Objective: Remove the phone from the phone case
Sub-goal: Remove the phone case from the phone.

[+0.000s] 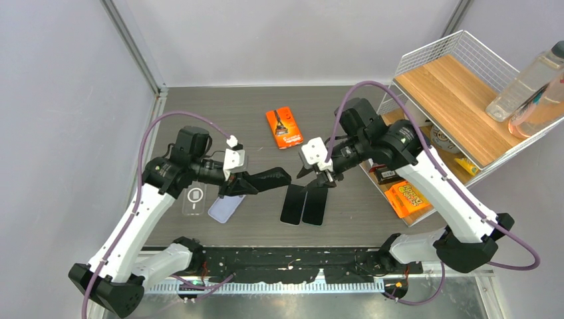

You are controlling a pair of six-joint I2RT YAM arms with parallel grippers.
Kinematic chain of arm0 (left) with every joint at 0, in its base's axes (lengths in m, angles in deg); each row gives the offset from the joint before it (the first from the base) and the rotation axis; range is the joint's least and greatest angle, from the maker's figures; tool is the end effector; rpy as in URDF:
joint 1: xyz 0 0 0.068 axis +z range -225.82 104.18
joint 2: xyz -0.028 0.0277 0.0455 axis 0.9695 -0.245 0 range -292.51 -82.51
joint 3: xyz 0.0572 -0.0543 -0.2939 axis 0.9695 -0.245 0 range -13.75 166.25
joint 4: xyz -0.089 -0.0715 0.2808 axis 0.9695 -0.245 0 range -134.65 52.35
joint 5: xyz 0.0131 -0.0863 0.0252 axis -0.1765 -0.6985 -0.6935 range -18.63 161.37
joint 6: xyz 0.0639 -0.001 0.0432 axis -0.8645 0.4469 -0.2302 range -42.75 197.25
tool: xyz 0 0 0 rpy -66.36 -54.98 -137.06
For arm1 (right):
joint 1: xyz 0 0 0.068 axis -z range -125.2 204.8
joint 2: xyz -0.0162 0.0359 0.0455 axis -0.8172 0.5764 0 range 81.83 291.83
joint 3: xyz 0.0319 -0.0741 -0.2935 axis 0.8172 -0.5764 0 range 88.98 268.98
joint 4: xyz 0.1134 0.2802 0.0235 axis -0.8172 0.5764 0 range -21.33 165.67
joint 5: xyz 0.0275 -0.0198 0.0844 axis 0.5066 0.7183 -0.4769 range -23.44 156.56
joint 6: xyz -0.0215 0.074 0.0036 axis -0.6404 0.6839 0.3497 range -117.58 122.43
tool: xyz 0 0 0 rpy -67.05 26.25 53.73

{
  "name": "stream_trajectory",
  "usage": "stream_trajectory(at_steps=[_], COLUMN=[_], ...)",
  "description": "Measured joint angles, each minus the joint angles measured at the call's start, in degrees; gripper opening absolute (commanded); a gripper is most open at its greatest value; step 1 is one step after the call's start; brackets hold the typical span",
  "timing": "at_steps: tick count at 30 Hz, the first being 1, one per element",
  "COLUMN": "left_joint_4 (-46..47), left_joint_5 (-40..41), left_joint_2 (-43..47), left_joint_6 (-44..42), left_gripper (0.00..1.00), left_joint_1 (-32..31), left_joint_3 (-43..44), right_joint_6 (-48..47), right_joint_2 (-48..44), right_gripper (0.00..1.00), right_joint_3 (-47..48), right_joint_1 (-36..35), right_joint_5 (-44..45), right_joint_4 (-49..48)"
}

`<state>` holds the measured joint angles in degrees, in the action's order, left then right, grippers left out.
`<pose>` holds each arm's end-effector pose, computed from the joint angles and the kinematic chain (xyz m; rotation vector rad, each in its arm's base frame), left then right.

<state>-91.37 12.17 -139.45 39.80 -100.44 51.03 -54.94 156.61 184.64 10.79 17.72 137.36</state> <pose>0.1686 -0.1392 0.3835 1.4698 1.5221 -1.0707 0.1595 0.2230 0.4718 -1.9279 1.0853 0.8850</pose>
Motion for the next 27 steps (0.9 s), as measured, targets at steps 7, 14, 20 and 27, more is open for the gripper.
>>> stream_trajectory(at_steps=[7, 14, 20, 27], left_joint_4=[2.5, 3.5, 3.9, 4.1], left_joint_5=[0.4, 0.6, 0.6, 0.6], left_joint_2=[0.2, 0.2, 0.2, 0.2], left_joint_6=[3.3, 4.6, 5.5, 5.6], left_gripper=[0.00, 0.00, 0.00, 0.00], left_joint_1=[0.0, 0.0, 0.0, 0.0], left_joint_3=[-0.6, -0.8, -0.9, -0.9], right_joint_6=[5.7, 10.9, 12.9, 14.1], right_joint_2=[1.2, 1.8, 1.9, 2.3], right_gripper=[0.42, 0.42, 0.42, 0.42], right_joint_3=[-0.7, -3.6, -4.9, -5.3], right_joint_1=[1.8, 3.0, 3.1, 3.4], right_joint_5=[-5.7, -8.4, -9.5, -9.8], right_joint_4=[-3.4, -8.1, -10.2, -11.4])
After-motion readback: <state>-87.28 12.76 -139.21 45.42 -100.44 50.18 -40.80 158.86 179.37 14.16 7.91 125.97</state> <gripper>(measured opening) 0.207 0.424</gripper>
